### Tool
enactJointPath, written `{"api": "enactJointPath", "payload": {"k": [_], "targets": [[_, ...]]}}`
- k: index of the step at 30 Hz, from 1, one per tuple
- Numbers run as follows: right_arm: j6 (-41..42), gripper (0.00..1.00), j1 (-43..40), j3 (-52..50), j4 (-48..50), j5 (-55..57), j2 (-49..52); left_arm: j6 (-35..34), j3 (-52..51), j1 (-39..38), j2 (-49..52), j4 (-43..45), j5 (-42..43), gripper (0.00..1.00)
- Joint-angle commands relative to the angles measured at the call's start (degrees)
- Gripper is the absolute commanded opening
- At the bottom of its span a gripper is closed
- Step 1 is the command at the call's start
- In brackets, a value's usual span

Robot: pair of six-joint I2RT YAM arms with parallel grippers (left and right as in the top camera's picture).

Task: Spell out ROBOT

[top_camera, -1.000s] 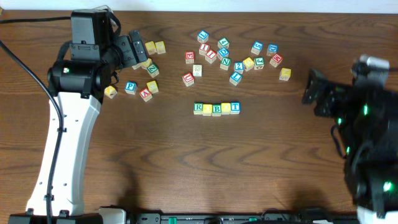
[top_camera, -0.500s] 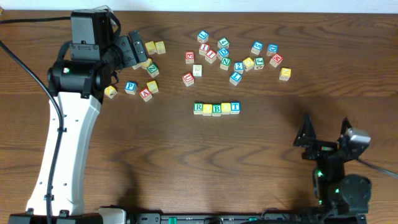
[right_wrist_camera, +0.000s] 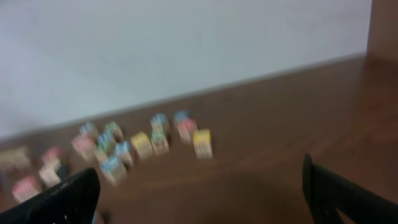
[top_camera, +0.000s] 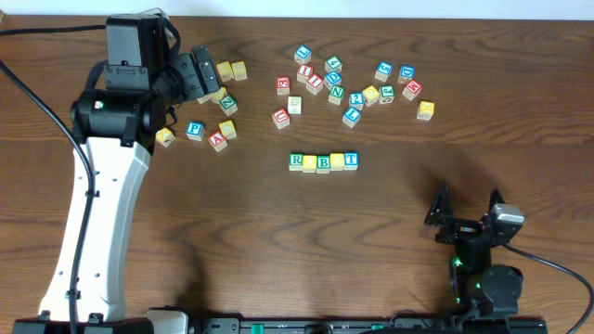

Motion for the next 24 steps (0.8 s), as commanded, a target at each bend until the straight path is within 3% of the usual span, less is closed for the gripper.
{"api": "enactJointPath", "payload": {"k": [1, 24], "targets": [[-0.9, 0.99, -0.5, -0.3, -1.5, 0.3, -0.4, 0.2, 0.3, 0.1, 0.2, 0.1, -0.5, 0.98], [-0.9, 0.99, -0.5, -0.3, -1.4, -0.3, -0.3, 0.2, 0.3, 0.1, 0.2, 0.1, -0.5, 0.98]]}}
